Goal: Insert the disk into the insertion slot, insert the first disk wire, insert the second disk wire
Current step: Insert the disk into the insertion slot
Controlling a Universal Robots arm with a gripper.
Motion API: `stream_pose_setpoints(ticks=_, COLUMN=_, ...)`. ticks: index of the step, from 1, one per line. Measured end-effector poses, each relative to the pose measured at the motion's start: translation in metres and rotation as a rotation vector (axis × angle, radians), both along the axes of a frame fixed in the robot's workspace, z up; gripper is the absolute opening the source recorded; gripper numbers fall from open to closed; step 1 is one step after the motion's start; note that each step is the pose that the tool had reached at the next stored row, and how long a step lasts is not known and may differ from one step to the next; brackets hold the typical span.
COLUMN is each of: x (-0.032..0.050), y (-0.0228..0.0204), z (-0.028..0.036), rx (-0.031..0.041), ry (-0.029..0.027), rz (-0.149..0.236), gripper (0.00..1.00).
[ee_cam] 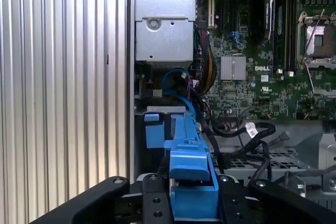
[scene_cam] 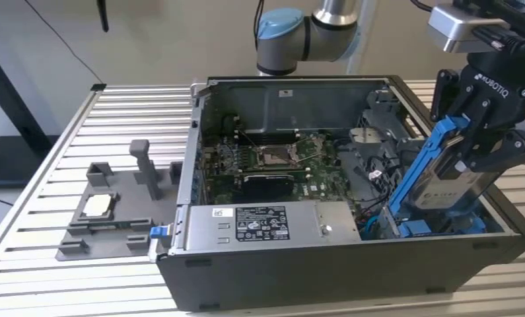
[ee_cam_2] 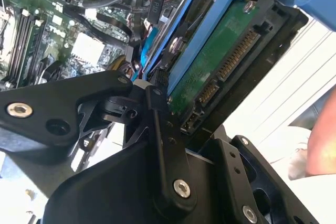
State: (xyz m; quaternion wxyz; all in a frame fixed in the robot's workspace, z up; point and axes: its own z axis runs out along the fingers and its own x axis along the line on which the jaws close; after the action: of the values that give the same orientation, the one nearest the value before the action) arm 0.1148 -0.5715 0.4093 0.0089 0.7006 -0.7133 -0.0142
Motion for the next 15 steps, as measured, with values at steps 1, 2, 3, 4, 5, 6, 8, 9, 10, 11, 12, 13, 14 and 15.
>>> stream_pose_setpoints(ticks=1, x=0.0, y=0.0, z=-0.0011, rx=0.0003, ry=0.0, rz=0.0, gripper=0.33)
stream_pose_setpoints(ticks=2, x=0.0, y=0.0, z=-0.0022, rx=0.0005, ry=0.0, rz=0.0, gripper=0.33)
stream_pose_setpoints(ticks=3, x=0.0, y=0.0, z=-0.0034, rx=0.0003, ry=0.0, rz=0.0, gripper=0.33)
stream_pose_setpoints(ticks=4, x=0.0, y=0.0, z=-0.0048, rx=0.0007, ry=0.0, rz=0.0, gripper=0.33)
stream_pose_setpoints(ticks=5, x=0.0, y=0.0, z=-0.0064, rx=0.0011, ry=0.0, rz=0.0, gripper=0.33)
stream_pose_setpoints(ticks=6, x=0.0001, y=0.0, z=-0.008, rx=0.0011, ry=0.0, rz=0.0, gripper=0.33)
stream_pose_setpoints(ticks=8, x=0.0001, y=0.0, z=-0.0115, rx=0.0013, ry=0.0, rz=0.0, gripper=0.33)
stream_pose_setpoints(ticks=9, x=0.0001, y=0.0, z=-0.0134, rx=0.0013, ry=0.0, rz=0.0, gripper=0.33)
stream_pose_setpoints(ticks=10, x=0.0, y=0.0, z=-0.0152, rx=0.0013, ry=0.0, rz=0.0, gripper=0.33)
stream_pose_setpoints(ticks=11, x=0.0, y=0.0, z=-0.017, rx=0.0014, ry=0.0, rz=0.0, gripper=0.33)
stream_pose_setpoints(ticks=12, x=0.0001, y=0.0, z=-0.0189, rx=0.0013, ry=0.0, rz=0.0, gripper=0.33)
stream_pose_setpoints(ticks=13, x=0.0, y=0.0, z=-0.0206, rx=0.0012, ry=0.0, rz=0.0, gripper=0.33)
stream_pose_setpoints(ticks=14, x=0.0, y=0.0, z=-0.022, rx=0.0012, ry=0.0, rz=0.0, gripper=0.33)
stream_pose_setpoints(ticks=15, x=0.0001, y=0.0, z=-0.0232, rx=0.0012, ry=0.0, rz=0.0, gripper=0.33)
